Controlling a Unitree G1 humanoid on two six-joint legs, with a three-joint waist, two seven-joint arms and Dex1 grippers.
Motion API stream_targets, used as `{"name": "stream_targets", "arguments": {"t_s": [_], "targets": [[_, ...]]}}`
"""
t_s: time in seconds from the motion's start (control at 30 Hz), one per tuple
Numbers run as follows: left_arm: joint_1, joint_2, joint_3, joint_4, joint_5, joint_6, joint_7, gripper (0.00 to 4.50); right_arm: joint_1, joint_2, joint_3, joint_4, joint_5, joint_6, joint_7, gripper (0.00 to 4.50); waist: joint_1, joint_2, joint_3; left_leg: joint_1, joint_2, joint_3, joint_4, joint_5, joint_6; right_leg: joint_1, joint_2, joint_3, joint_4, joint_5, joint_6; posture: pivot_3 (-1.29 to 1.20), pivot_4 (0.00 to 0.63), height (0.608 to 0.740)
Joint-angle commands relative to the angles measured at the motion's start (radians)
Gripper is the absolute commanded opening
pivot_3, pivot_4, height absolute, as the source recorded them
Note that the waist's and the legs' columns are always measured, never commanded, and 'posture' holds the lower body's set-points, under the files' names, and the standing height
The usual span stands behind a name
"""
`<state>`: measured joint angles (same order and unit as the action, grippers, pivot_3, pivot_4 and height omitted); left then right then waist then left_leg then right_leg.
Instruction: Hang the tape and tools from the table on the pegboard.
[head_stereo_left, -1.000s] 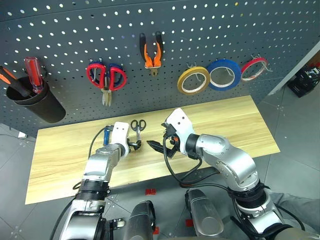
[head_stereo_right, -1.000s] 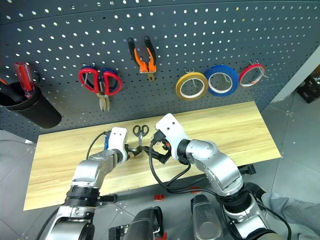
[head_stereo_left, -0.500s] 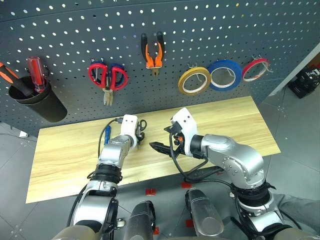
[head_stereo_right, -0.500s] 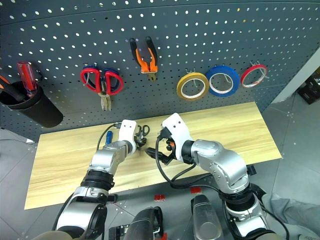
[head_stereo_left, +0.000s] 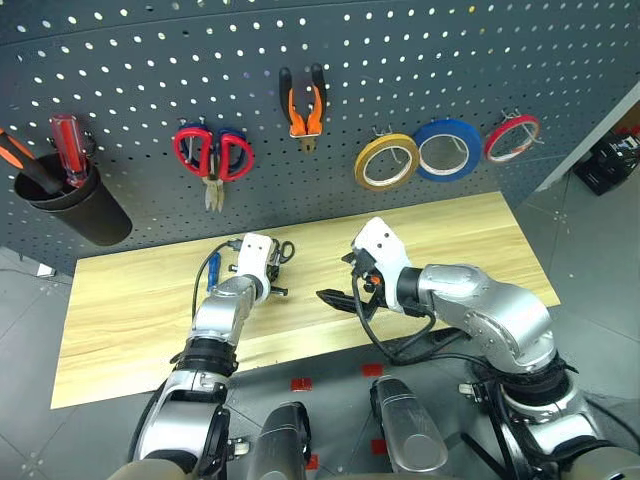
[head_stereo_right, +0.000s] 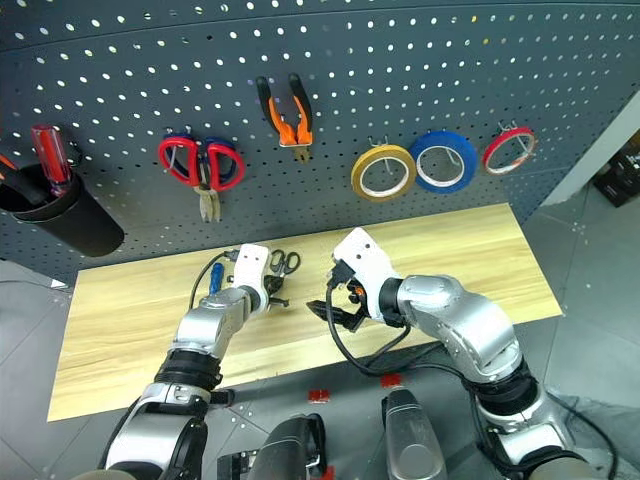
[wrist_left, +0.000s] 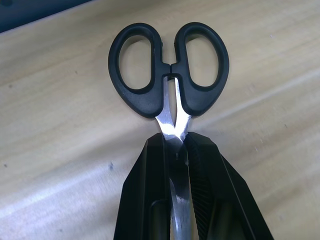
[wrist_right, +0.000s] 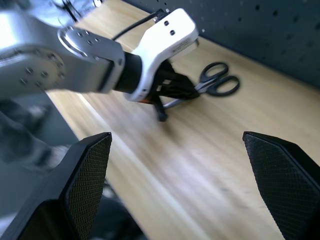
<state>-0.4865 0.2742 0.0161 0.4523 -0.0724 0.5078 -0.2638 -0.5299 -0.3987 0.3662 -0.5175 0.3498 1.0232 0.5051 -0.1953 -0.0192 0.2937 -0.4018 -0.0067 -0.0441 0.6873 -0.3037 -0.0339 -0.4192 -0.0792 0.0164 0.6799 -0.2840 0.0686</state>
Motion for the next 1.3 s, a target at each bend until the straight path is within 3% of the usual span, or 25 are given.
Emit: {"name": "stream_targets", "arguments": {"t_s": [0.03, 0.27, 0.4, 0.53, 1.0, 1.3], "targets": [[0.104, 0.018, 0.016, -0.181, -0.018, -0.081, -0.038, 0.23, 0.028, -0.012, -0.02, -0.076, -0.019, -0.142, 0.026, 4.5, -0.001, 0.0, 0.0, 0.0, 0.0, 0.0, 0.0, 0.0, 0.0, 0.0, 0.0, 0.0, 0.0, 0.0, 0.0, -0.28, 0.291, 0.74], [0.315, 0.013, 0.064, -0.663, -0.077, -0.132, -0.049, 0.23, 0.028, -0.014, -0.171, -0.132, 0.077, -0.229, 0.073, 4.5, 0.008, -0.001, 0.0, -0.002, 0.001, -0.001, 0.002, 0.0, 0.0, -0.001, -0.002, 0.0, 0.0, 0.0, 0.0, -0.29, 0.293, 0.74], [0.426, 0.028, 0.079, -0.929, 0.05, -0.243, 0.044, 0.23, 0.014, -0.017, -0.222, -0.133, 0.11, -0.275, 0.103, 4.5, 0.0, -0.001, 0.001, -0.005, 0.0, -0.001, 0.005, -0.004, 0.007, -0.001, -0.001, 0.0, -0.001, 0.0, 0.0, -0.29, 0.291, 0.74], [0.478, 0.022, 0.048, -1.049, 0.118, -0.289, 0.08, 0.23, 0.005, -0.021, -0.223, -0.114, 0.113, -0.313, 0.118, 4.5, 0.002, -0.001, 0.001, -0.006, 0.0, -0.001, 0.005, -0.005, 0.008, -0.002, -0.001, 0.0, -0.001, 0.0, 0.0, -0.26, 0.286, 0.74], [0.498, 0.003, 0.092, -1.208, 0.217, -0.223, 0.144, 0.23, -0.013, -0.029, -0.185, -0.05, 0.083, -0.393, 0.145, 4.5, 0.009, -0.002, 0.001, -0.007, 0.0, -0.001, 0.008, -0.006, 0.009, -0.001, -0.001, 0.0, 0.0, 0.0, 0.0, -0.24, 0.275, 0.74], [0.398, 0.001, 0.105, -1.088, 0.198, -0.196, 0.147, 0.23, -0.056, -0.004, -0.157, 0.008, 0.062, -0.437, 0.164, 4.5, 0.027, -0.002, 0.001, -0.007, -0.001, -0.001, 0.009, -0.006, 0.009, -0.001, -0.001, -0.001, 0.0, 0.0, 0.0, -0.23, 0.275, 0.74]]}}
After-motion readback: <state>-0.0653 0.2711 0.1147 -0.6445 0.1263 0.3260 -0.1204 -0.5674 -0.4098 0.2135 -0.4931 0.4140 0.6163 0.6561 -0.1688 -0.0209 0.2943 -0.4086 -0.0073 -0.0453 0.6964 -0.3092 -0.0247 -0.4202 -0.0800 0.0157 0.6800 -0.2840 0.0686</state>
